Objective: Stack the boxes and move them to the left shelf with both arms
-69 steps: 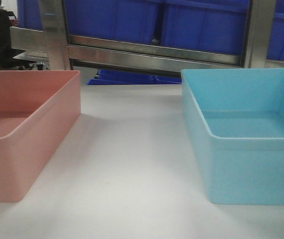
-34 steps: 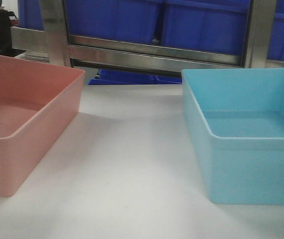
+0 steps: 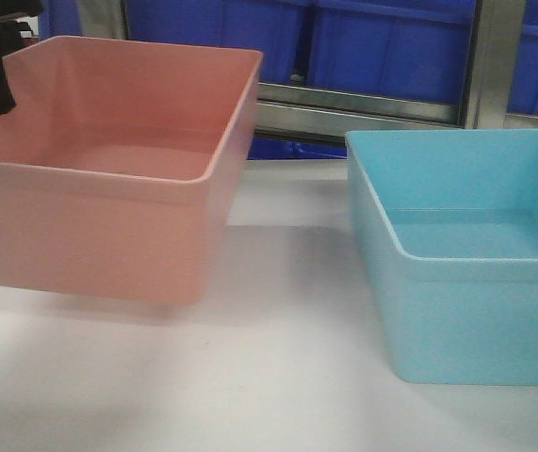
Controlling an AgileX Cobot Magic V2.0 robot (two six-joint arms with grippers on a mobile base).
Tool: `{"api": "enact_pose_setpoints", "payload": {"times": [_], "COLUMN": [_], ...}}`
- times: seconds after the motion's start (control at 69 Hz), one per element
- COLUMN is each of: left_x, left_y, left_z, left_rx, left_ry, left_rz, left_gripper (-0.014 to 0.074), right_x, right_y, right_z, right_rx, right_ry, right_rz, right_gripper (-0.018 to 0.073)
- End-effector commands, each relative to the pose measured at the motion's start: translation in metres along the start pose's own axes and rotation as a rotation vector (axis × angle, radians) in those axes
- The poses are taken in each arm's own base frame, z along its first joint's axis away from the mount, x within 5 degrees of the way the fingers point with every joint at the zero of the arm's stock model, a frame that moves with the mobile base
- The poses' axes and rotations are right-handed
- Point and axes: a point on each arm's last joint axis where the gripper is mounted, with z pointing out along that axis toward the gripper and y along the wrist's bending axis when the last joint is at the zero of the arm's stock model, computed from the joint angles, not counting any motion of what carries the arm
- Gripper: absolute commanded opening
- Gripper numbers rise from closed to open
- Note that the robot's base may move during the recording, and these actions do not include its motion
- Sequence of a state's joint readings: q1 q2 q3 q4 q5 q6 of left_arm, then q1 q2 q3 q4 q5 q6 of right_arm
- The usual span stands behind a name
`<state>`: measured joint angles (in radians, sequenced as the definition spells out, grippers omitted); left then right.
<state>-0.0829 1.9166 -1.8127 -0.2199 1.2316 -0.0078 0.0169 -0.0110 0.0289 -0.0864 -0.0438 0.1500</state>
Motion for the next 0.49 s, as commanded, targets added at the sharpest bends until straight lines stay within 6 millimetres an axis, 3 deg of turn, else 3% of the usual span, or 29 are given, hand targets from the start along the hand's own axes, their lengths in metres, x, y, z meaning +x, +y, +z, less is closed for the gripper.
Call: {"api": "enact_pose_setpoints", "payload": {"times": [0.0,0.29,0.479], "left_x": [0.013,0.078,0.117], "left_y": [-0.029,-0.056,-0.072], "left_z": [-0.038,-0.020,0.002], "left_rx": [0.082,0.112,0.125], "left_ry": [-0.094,-0.118,-0.076], "left_rz": [-0.052,-0.118,-0.120], "left_gripper": [-0.0004,-0.0004,-0.0004], "right_x": [-0.015,-0.015,-0.015], "right_y": [0.001,0.001,0.001], "right_z": [-0.002,-0.002,-0.002], "right_rx": [-0.010,-0.010,-0.010], "right_ry": [-0.118,-0.118,-0.118], "right_rz": [-0.016,-0.016,-0.016], "right_gripper": [0.0049,0.0049,0.0049]}}
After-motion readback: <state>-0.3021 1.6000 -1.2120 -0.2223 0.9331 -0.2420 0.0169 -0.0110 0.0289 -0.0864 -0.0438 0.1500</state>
